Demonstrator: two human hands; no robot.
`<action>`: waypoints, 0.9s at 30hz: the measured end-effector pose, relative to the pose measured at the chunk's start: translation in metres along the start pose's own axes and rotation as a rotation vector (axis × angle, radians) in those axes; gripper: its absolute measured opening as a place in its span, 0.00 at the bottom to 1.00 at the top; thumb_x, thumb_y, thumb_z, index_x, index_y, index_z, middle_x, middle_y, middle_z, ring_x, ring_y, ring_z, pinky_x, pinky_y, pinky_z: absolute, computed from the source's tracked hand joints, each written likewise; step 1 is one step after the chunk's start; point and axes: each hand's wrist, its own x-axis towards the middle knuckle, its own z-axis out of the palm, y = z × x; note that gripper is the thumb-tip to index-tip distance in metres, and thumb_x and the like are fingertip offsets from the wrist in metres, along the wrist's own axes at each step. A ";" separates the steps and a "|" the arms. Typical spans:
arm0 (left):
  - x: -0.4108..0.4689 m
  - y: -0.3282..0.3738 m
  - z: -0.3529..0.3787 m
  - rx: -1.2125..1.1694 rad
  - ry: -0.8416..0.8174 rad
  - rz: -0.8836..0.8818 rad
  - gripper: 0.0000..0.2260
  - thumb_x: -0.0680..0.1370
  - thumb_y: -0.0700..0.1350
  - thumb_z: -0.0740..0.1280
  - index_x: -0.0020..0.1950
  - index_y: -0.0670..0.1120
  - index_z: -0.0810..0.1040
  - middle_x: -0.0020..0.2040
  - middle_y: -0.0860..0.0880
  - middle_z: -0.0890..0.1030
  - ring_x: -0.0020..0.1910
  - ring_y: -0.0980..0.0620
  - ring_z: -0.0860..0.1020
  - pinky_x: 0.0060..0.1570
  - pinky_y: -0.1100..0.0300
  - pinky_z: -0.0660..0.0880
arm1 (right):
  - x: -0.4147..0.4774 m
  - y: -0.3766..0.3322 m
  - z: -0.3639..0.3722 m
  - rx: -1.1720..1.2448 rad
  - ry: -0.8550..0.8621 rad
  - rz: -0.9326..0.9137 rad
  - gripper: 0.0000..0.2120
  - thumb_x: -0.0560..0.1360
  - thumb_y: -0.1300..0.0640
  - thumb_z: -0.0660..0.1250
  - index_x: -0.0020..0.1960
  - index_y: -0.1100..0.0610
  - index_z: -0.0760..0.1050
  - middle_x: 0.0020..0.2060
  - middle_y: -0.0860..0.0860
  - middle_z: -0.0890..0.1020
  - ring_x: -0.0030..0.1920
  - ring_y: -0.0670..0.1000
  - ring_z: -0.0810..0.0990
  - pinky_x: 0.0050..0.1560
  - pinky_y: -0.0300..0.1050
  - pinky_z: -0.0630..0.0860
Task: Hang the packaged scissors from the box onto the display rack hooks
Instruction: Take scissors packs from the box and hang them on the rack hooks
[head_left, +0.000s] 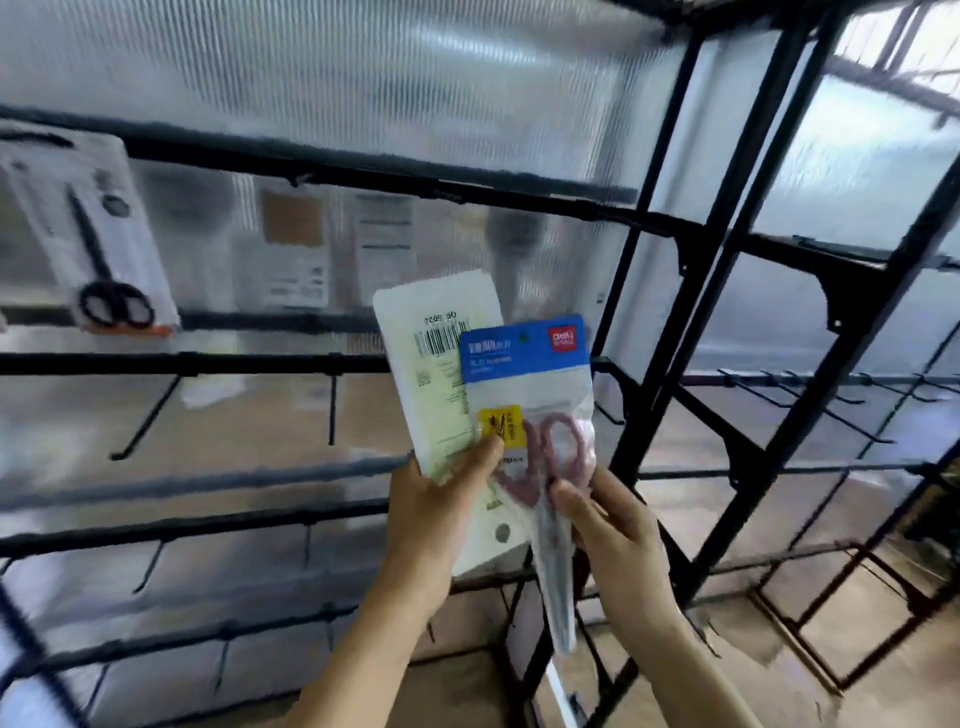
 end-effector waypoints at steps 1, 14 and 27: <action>0.007 0.007 -0.017 0.010 0.009 0.012 0.06 0.71 0.38 0.70 0.41 0.49 0.80 0.34 0.55 0.84 0.35 0.58 0.82 0.35 0.65 0.78 | 0.007 0.004 0.018 -0.006 0.000 -0.010 0.08 0.69 0.57 0.69 0.45 0.63 0.79 0.36 0.51 0.84 0.38 0.45 0.81 0.39 0.34 0.75; 0.085 0.081 -0.168 0.142 0.124 0.180 0.07 0.71 0.37 0.69 0.46 0.48 0.80 0.37 0.57 0.85 0.38 0.58 0.83 0.33 0.68 0.77 | 0.079 0.035 0.194 0.072 -0.127 -0.003 0.05 0.68 0.56 0.72 0.42 0.56 0.82 0.39 0.52 0.86 0.41 0.47 0.83 0.42 0.37 0.78; 0.106 0.089 -0.146 0.107 0.101 0.214 0.10 0.73 0.35 0.68 0.44 0.51 0.80 0.38 0.57 0.85 0.39 0.59 0.83 0.33 0.70 0.76 | 0.114 -0.010 0.186 0.150 -0.139 -0.166 0.07 0.67 0.58 0.66 0.38 0.50 0.83 0.36 0.46 0.85 0.39 0.43 0.82 0.40 0.35 0.76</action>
